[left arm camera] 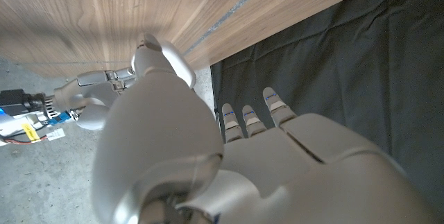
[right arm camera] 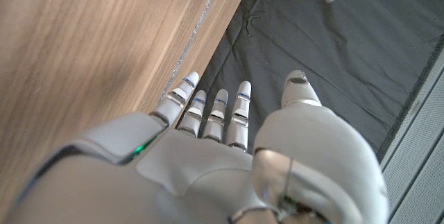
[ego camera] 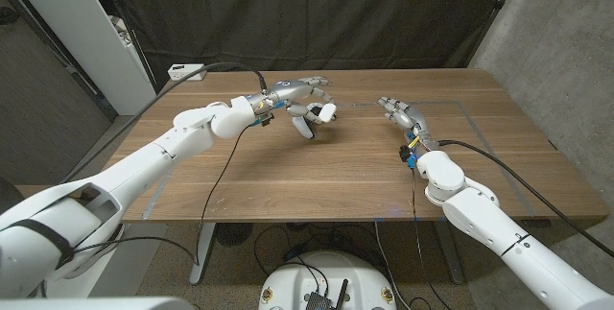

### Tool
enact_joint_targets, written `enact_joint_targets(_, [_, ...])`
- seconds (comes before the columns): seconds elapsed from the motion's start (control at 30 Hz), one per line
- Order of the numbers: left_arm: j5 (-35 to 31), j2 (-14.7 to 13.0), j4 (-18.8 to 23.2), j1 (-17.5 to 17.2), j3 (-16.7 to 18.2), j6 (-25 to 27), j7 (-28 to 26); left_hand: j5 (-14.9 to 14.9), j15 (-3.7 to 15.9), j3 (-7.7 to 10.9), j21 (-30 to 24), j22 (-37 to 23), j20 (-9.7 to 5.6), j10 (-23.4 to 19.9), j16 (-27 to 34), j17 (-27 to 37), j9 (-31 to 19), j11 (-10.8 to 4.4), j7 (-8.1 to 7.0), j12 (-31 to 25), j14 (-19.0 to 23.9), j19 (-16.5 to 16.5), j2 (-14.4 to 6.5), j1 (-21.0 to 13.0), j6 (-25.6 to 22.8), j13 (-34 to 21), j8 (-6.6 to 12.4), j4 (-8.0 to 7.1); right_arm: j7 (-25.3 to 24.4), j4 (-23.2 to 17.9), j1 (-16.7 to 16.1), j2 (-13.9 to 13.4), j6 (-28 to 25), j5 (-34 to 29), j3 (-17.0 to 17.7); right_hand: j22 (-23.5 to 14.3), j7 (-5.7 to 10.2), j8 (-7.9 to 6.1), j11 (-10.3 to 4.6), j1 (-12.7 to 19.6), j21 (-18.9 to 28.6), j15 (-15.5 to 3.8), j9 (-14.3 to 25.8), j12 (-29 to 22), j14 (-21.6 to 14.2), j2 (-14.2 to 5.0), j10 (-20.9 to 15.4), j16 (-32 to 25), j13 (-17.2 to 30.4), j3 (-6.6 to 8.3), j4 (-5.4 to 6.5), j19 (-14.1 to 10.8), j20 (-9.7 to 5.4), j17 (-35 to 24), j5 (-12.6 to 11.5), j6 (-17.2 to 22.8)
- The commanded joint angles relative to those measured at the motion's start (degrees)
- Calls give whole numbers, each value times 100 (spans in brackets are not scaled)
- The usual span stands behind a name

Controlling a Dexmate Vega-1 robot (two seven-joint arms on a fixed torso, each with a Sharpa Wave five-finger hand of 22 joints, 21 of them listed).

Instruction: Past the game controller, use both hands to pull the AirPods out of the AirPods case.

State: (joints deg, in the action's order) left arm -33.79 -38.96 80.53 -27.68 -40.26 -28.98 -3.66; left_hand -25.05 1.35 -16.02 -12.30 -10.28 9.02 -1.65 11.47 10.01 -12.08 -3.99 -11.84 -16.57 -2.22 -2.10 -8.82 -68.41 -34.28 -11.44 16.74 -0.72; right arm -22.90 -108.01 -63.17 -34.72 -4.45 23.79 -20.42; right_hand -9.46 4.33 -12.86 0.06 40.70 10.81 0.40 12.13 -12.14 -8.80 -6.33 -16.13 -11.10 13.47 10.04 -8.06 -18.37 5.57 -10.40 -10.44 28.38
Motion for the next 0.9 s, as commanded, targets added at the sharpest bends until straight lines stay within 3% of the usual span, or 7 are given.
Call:
enact_joint_targets(0.03, [105,324,-474,257,-190,-111,-397,16,8,47,-26,-15,6,-38,-5,12,-107,-17,356,18,29,-36,-10,-64,-1632,-21,275,-15,-230,-468,289,-120,-864,67,-164,-30,-70,12,84,24,40,51,24,12,-50,73,-47,-17,8,-37,-10,-70,58,-16,8,62])
enact_joint_targets(0.3, [-24,383,-673,463,-322,-159,-542,30,2,52,-17,-17,11,-54,-17,12,-134,-8,359,29,42,-46,-17,-72,-1642,-21,271,-19,-585,-901,552,-100,-1706,-146,-441,-30,-215,-50,168,108,73,127,20,-47,-204,167,-193,-62,6,-35,-69,-219,67,-11,10,287])
enact_joint_targets(0.43, [-179,413,-809,619,-405,-249,-697,35,10,52,-15,-17,9,-62,-21,12,-147,-5,361,33,46,-52,-15,-74,-1637,-21,267,-21,-584,-947,610,-21,-1849,-47,-486,-31,-292,-87,201,146,87,167,19,-66,-287,193,-248,-83,5,-29,-83,-292,84,-10,13,420])
enact_joint_targets(0.6, [-339,443,-949,804,-503,-388,-868,44,1,53,-10,-18,17,-70,-26,13,-167,-1,355,40,56,-59,-13,-76,-1629,-21,262,-23,-512,-866,614,105,-1766,154,-478,-33,-447,-118,282,160,98,220,18,-92,-381,225,-332,-103,4,-34,-74,-380,90,-14,16,564])
enact_joint_targets(0.77, [-554,434,-994,962,-607,-506,-1007,50,7,52,-10,-18,30,-75,-29,13,-186,0,341,48,67,-75,-9,-80,-1619,-21,256,-25,-360,-689,617,251,-1607,510,-408,-37,-603,-134,463,73,134,284,16,-143,-623,299,-502,-169,-3,-91,-20,-570,93,-28,27,707])
enact_joint_targets(0.9, [-722,418,-957,1045,-672,-552,-1095,55,17,52,-6,-19,29,-88,-29,13,-197,-2,334,51,83,-79,-10,-82,-1628,-21,255,-28,-299,-543,675,345,-1529,735,-372,-40,-818,-163,583,18,140,281,12,-174,-875,366,-654,-221,-18,-136,4,-711,128,-35,26,909])
